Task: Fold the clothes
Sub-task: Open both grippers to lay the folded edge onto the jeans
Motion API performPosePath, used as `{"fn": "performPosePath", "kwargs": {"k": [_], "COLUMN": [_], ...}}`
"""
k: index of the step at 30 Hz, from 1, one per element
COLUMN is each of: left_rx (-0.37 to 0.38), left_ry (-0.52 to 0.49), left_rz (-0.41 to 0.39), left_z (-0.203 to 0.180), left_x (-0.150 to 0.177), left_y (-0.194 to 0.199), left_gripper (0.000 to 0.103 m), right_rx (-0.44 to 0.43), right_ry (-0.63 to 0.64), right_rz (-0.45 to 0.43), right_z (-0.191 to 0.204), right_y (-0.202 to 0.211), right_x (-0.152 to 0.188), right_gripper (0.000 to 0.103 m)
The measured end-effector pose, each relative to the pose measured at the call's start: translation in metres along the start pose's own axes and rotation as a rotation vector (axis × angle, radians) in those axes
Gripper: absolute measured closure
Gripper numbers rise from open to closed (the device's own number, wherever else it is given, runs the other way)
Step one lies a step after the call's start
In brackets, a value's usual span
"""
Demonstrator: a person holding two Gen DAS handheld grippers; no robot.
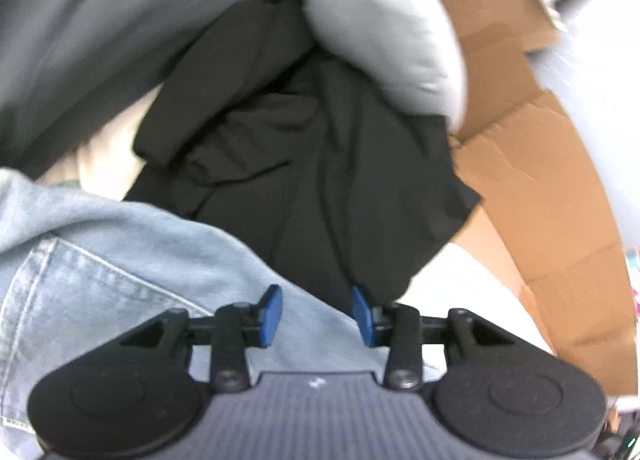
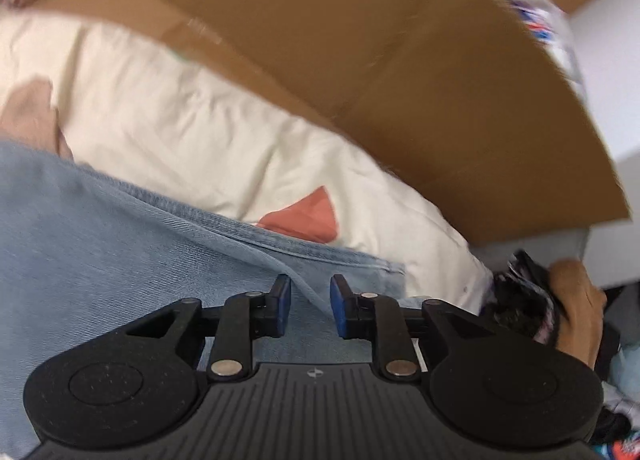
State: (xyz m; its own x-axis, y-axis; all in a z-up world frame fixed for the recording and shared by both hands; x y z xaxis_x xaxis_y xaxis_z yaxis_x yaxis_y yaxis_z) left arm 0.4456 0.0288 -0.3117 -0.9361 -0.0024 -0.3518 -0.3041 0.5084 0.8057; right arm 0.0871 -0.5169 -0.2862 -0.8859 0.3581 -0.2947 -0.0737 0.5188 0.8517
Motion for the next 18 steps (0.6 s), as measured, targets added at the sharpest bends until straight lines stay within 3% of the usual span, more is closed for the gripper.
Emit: {"fn": "performPosePath", "kwargs": {"k": [6, 11, 18], "left_rx": [0.086, 0.085, 0.037], "left_ry": [-0.03, -0.047, -0.167], "left_rz": [0.021, 0.046, 0.074], "left_z": [0.002, -0.001, -0.009], "left_x": [0.015, 0.022, 0.041], "left_y": [0.002, 0.004, -0.006], "left_gripper": [0.062, 0.061, 0.061], "right_rx": [0.11, 0.052, -0.025], "right_ry": [-0.022, -0.036, -0.103], "right_rz": [0.003, -0.002, -0.052], "right_z": [-0.049, -0.069, -0.079], "right_y": [0.052, 0.099, 0.088], "right_x": [-0.006, -0.005, 0.04], "right_gripper": [0.069, 0.061, 0.061]}}
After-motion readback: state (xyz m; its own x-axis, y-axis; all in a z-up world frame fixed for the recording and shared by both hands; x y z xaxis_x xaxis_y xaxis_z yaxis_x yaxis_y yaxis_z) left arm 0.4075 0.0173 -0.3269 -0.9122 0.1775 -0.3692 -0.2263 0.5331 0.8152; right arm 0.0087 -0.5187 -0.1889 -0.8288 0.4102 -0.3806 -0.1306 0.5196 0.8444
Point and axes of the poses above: each gripper's, at about its wrist camera, not at the fingertips, and y roughly against the way its jaws point, z to its left, x to its underside, the point moved 4 cm from there along -y, roughly the way its jaws point, and after that the axes turned 3 degrees about x, right-handed, at the moved point
